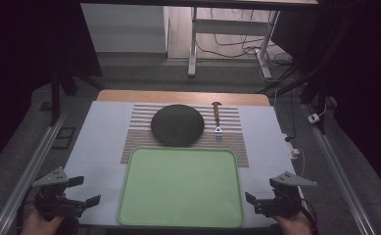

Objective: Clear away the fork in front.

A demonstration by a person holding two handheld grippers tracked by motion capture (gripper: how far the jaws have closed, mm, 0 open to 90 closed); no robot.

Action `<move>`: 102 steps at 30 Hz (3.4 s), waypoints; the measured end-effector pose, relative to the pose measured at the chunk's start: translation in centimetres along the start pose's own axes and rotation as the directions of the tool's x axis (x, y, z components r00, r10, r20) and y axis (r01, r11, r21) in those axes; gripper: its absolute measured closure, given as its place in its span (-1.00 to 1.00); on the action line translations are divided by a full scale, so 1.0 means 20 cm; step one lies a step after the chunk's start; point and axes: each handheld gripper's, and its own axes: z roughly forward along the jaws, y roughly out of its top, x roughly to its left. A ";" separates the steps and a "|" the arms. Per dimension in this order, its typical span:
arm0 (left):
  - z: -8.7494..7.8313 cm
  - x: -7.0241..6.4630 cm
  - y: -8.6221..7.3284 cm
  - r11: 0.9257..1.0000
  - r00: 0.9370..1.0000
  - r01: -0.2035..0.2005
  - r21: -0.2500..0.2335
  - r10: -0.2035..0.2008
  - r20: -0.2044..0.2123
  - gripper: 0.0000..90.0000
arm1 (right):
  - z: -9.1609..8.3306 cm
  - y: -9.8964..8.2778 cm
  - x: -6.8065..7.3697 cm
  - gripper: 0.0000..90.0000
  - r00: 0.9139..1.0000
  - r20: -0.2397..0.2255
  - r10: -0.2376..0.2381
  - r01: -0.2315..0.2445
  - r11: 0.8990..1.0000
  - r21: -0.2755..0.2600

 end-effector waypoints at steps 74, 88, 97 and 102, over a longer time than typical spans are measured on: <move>-0.01 0.00 0.00 1.000 1.000 0.024 -0.005 -0.024 -0.009 -1.00 | 0.23 0.23 0.05 -1.00 0.988 -0.051 -0.143 0.141 0.990 -0.029; -0.01 0.01 0.00 1.000 1.000 0.029 -0.003 -0.029 -0.009 -1.00 | 0.41 0.35 0.00 -1.00 0.989 -0.034 -0.144 0.144 0.990 -0.007; -0.01 0.01 0.00 1.000 0.999 0.031 -0.003 -0.031 -0.008 -1.00 | 0.52 0.42 -0.02 -1.00 0.987 0.020 -0.159 0.158 0.987 0.032; 0.00 0.01 0.00 0.999 0.999 0.032 -0.001 -0.032 -0.006 -1.00 | 0.61 0.47 -0.06 -1.00 0.982 0.054 -0.181 0.177 0.982 0.072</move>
